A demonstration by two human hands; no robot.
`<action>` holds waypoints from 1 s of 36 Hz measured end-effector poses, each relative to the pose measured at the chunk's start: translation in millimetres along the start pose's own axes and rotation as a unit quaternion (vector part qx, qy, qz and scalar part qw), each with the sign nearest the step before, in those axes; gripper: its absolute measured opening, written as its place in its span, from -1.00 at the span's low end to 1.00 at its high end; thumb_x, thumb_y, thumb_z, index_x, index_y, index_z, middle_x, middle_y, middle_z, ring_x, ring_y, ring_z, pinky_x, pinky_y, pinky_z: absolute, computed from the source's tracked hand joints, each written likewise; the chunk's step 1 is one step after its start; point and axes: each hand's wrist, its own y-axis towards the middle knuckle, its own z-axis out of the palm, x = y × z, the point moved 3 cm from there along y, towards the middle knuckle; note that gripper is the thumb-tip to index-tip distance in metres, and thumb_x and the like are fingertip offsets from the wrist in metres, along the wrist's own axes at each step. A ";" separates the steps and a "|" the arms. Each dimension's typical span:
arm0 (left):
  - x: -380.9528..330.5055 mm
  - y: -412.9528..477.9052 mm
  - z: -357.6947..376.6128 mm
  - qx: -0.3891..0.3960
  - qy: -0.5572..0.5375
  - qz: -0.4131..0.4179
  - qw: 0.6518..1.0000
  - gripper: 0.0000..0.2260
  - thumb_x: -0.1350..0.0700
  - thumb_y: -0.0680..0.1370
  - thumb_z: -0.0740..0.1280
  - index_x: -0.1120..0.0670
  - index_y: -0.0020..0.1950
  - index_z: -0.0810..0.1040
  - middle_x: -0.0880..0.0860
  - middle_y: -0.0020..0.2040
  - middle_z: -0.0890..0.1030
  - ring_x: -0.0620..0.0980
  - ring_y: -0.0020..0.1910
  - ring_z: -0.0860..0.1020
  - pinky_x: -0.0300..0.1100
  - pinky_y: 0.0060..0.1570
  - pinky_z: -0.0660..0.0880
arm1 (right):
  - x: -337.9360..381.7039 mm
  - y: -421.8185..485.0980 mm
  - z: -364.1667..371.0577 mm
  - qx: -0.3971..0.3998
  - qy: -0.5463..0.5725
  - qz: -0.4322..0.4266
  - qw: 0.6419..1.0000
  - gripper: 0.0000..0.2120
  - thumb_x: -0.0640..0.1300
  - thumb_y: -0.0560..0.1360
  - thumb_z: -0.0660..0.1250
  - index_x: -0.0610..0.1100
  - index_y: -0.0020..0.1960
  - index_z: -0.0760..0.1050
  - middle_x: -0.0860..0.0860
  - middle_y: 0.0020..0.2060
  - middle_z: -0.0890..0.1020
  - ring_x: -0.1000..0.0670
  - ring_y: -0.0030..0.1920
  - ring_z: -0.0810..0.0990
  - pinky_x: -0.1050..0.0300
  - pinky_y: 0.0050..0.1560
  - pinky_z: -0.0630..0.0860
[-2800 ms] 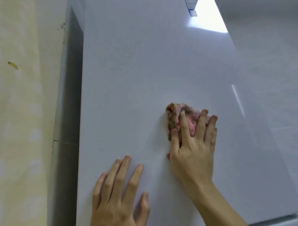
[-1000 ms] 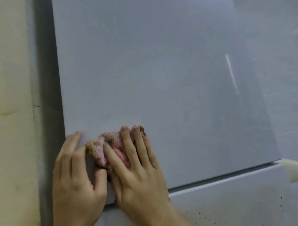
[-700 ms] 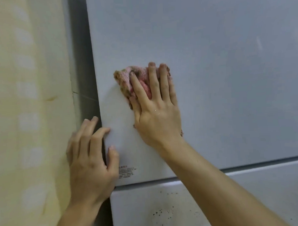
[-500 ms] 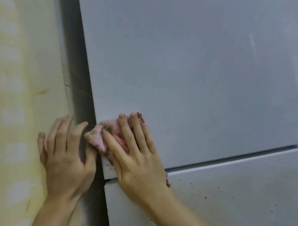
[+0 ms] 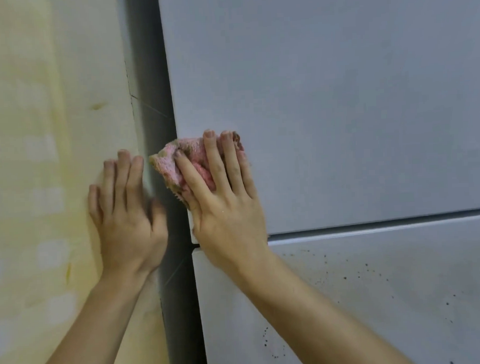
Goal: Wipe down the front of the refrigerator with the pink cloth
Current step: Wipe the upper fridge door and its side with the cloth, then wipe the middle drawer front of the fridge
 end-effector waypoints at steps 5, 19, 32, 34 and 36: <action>-20.2 -8.9 -1.6 -0.033 -0.039 0.011 0.999 -0.44 0.16 0.64 0.21 0.12 0.66 0.25 0.11 0.68 0.23 0.12 0.68 0.13 0.09 0.63 -0.06 | -3.0 -52.1 -3.6 0.067 -0.002 -0.055 0.996 -0.45 -0.08 0.70 0.23 -0.05 0.67 0.23 -0.13 0.68 0.07 -0.15 0.70 -0.09 -0.15 0.68 -0.01; -109.8 -42.0 34.8 -0.020 -0.084 0.113 0.990 -0.54 0.07 0.69 0.08 0.17 0.57 0.39 0.20 0.65 0.27 0.25 0.64 0.20 0.44 0.53 0.15 | -118.8 -68.6 -67.2 0.001 -0.053 0.039 0.998 -0.50 -0.02 0.75 0.14 -0.06 0.66 0.18 -0.13 0.67 0.15 -0.13 0.69 0.01 -0.14 0.67 0.08; -147.1 -42.5 46.0 -0.025 -0.094 0.074 0.992 -0.51 0.05 0.68 0.11 0.18 0.59 0.30 0.09 0.69 0.19 0.21 0.67 0.15 0.41 0.55 0.16 | -223.8 -80.7 -119.6 0.007 -0.093 0.143 0.985 -0.47 0.17 0.76 -0.18 0.05 0.68 -0.14 -0.09 0.70 0.00 -0.12 0.70 -0.13 -0.03 0.68 -0.18; -152.3 -42.8 45.9 -0.034 -0.077 0.082 0.993 -0.51 0.08 0.66 0.15 0.20 0.58 0.33 0.18 0.66 0.26 0.23 0.65 0.17 0.30 0.61 0.07 | -241.2 -81.8 -129.7 0.009 -0.085 0.169 0.982 -0.47 0.21 0.73 -0.24 0.13 0.65 -0.27 -0.04 0.71 -0.09 -0.07 0.69 -0.20 0.00 0.67 -0.24; -153.9 -42.7 45.3 -0.043 -0.064 0.085 0.993 -0.50 0.11 0.64 0.18 0.20 0.59 0.34 0.18 0.65 0.28 0.21 0.65 0.18 0.16 0.65 0.01 | -256.9 -83.5 -139.0 0.012 -0.081 0.187 0.979 -0.46 0.19 0.73 -0.24 0.12 0.65 -0.31 -0.01 0.71 -0.16 -0.03 0.68 -0.27 0.02 0.66 -0.29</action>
